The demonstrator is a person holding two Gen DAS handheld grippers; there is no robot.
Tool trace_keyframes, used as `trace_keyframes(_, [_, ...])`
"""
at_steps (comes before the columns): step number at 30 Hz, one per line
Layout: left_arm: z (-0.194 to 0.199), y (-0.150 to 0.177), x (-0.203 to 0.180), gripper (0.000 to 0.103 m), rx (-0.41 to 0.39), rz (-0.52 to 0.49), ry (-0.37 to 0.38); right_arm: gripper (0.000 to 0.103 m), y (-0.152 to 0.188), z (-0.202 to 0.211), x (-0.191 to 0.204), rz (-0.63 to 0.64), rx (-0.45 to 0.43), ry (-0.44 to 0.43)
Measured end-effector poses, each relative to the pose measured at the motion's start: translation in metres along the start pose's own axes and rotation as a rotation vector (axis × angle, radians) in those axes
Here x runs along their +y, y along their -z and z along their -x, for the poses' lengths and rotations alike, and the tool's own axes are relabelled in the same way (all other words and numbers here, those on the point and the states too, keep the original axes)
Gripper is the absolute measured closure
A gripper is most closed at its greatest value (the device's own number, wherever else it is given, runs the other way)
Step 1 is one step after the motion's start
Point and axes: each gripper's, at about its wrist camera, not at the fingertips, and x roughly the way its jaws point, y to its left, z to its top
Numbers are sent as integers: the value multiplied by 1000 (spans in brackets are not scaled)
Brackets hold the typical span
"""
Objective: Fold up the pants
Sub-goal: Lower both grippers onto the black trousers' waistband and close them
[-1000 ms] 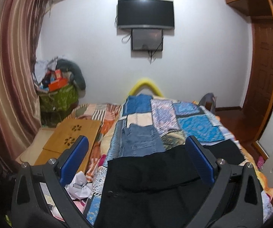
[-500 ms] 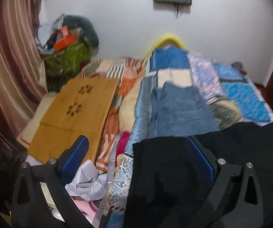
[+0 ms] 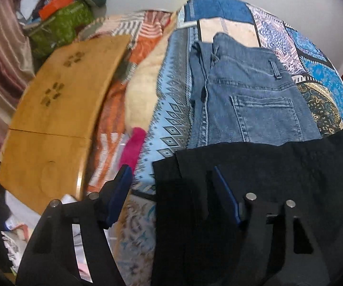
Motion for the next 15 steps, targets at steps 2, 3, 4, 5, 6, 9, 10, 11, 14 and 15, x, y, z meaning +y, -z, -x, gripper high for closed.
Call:
trace_keyframes(2, [-12, -1, 1, 33, 30, 15, 15, 28, -3, -15, 4, 43, 33, -19])
trace_keyframes(3, [-18, -1, 1, 33, 44, 21, 21, 28, -5, -22, 4, 63, 53, -22])
trace_keyframes(4, [-24, -2, 2, 33, 60, 29, 33, 28, -6, -29, 4, 78, 69, -17])
trace_keyframes(5, [-28, -2, 3, 33, 71, 40, 46, 29, -8, -37, 3, 87, 84, -28])
trace_keyframes(6, [-30, -3, 4, 33, 78, 54, 59, 29, -9, -40, 1, 80, 84, -45])
trace_keyframes(9, [-35, -7, 6, 35, 94, 75, 88, 37, -11, -45, -10, 22, 115, -139])
trace_keyframes(10, [-36, -9, 5, 37, 98, 68, 94, 41, -10, -46, -14, -3, 126, -176])
trace_keyframes(11, [-36, -9, 3, 46, 101, 61, 97, 47, -10, -49, -14, -22, 131, -191])
trace_keyframes(14, [-34, -12, -6, 68, 104, 31, 83, 67, -8, -51, -10, -24, 136, -185])
trace_keyframes(15, [-32, -14, -11, 72, 96, 14, 48, 75, -8, -51, -8, -12, 132, -181])
